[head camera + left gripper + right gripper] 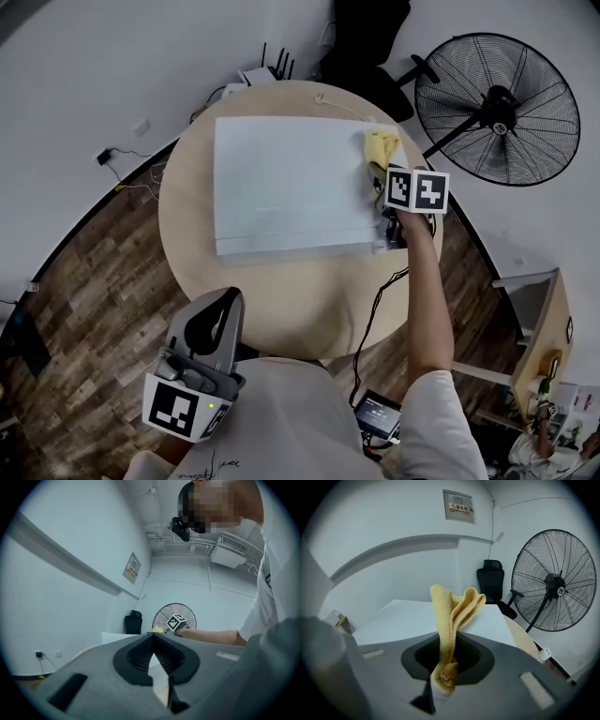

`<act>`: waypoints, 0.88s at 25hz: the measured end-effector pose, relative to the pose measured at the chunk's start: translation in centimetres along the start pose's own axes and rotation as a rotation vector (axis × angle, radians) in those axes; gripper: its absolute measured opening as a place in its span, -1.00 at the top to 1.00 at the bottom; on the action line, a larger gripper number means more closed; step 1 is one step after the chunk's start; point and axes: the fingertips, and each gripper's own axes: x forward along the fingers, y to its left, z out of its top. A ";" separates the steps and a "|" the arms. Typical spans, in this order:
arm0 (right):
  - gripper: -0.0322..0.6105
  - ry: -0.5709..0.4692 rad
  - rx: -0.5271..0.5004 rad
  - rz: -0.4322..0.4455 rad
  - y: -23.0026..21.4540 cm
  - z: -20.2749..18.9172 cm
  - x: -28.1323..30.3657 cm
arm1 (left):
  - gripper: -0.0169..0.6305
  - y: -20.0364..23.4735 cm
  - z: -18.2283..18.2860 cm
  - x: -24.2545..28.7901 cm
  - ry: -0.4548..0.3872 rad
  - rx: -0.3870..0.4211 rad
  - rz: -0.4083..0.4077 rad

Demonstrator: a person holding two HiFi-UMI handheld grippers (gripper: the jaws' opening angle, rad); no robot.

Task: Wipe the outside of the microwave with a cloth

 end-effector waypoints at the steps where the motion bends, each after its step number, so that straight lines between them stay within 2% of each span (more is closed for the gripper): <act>1: 0.69 -0.001 0.000 0.003 0.5 0.0 0.1 | 0.97 0.2 0.0 -0.2 -0.001 0.000 -0.001; 9: 0.69 0.004 -0.009 0.024 3.7 0.3 0.6 | 0.97 1.1 0.1 -0.8 0.001 0.006 -0.004; 13: 0.69 0.004 -0.021 0.039 5.6 0.2 0.9 | 0.97 1.4 0.1 -1.3 0.001 0.034 0.005; 22: 0.69 0.009 -0.046 0.087 10.0 0.2 1.5 | 0.97 2.4 0.1 -2.0 -0.012 -0.001 0.003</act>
